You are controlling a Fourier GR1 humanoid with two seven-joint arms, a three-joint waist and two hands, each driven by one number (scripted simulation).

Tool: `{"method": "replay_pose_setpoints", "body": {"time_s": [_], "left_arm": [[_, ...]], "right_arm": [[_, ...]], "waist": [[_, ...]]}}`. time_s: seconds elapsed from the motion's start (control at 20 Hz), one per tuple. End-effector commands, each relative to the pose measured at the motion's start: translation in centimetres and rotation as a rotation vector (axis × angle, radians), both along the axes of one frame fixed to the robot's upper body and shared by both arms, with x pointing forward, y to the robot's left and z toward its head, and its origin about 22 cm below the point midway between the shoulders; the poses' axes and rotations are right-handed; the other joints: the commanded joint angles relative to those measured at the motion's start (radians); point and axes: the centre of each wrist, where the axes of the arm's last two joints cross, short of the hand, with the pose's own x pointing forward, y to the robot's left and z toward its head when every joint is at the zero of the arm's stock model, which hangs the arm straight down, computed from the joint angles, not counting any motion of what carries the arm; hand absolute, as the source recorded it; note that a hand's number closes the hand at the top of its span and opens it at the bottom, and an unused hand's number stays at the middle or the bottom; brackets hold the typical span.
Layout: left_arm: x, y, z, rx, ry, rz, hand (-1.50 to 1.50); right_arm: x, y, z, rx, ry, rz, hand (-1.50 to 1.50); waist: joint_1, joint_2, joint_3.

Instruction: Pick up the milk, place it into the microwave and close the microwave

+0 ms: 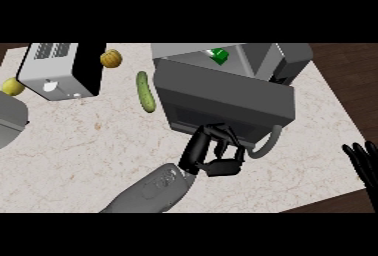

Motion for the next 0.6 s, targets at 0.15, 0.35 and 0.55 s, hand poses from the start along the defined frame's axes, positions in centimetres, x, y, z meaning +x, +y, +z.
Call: {"method": "replay_pose_setpoints", "body": {"time_s": [0.15, 0.35, 0.55], "left_arm": [[1.9, -0.9, 2.3, -0.037, 0.012, 0.129, -1.50], [3.3, -1.0, 3.2, -0.021, 0.044, 0.193, -1.50], [4.3, -1.0, 4.4, -0.078, 0.063, 0.267, -1.50]], "right_arm": [[1.0, -0.5, 2.6, -0.015, -0.053, 0.020, -1.50], [2.0, -3.0, 6.5, -0.215, -0.188, -0.102, -1.50], [2.6, -3.3, 9.4, -0.347, -0.281, -0.140, 1.50]], "waist": [[-0.037, 0.009, 0.000], [-0.066, 0.016, 0.001], [-0.070, 0.025, -0.002]]}}
